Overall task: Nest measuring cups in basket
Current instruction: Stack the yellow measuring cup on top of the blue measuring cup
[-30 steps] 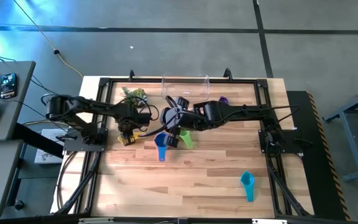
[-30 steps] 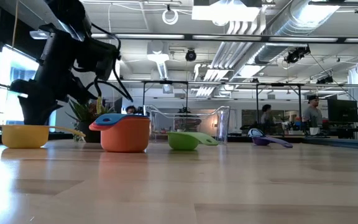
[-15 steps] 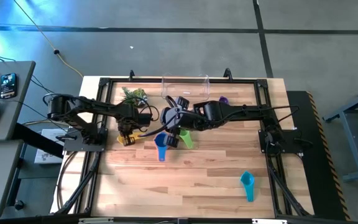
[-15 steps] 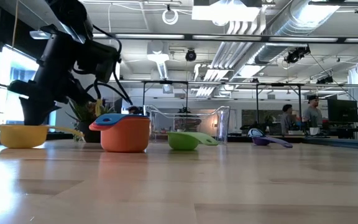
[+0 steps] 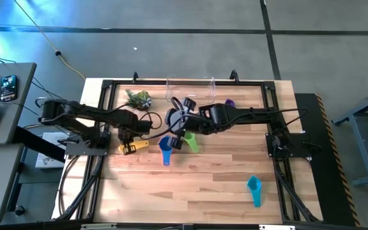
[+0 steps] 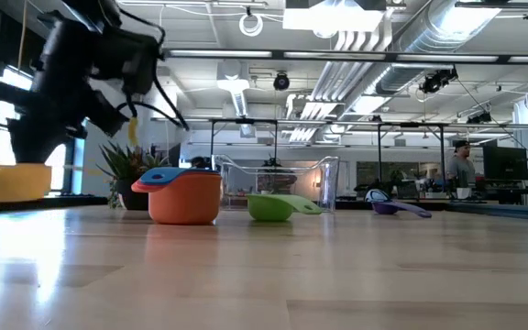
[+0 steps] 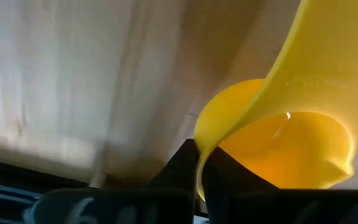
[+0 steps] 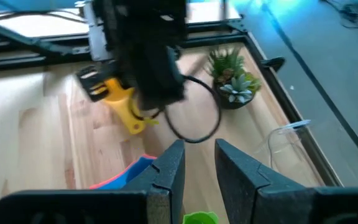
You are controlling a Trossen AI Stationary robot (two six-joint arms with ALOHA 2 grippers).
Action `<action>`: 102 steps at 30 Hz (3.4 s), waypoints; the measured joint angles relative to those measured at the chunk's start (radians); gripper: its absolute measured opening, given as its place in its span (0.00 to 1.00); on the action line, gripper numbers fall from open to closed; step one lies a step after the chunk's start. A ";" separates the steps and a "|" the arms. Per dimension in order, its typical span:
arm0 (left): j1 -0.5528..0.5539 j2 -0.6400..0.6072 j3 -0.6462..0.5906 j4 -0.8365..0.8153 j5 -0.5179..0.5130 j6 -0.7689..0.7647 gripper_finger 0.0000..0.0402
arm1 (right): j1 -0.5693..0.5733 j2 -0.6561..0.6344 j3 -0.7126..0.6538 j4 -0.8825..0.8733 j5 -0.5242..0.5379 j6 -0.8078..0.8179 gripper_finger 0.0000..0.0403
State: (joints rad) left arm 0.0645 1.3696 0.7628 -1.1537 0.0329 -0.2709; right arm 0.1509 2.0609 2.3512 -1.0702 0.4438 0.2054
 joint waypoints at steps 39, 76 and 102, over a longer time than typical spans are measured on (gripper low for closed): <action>-0.687 0.153 0.251 0.217 0.047 -0.542 0.01 | -0.066 0.000 0.000 -0.004 0.277 0.197 0.20; -0.534 0.333 0.251 0.398 0.200 -0.513 0.17 | -0.065 0.000 0.000 -0.007 0.229 0.179 0.20; -0.518 0.119 0.251 0.223 0.156 -0.666 0.26 | -0.065 0.000 0.000 -0.007 0.163 0.154 0.20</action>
State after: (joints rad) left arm -0.4538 1.4883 1.0142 -0.9306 0.1884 -0.9374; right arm 0.0856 2.0609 2.3508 -1.0770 0.6067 0.3590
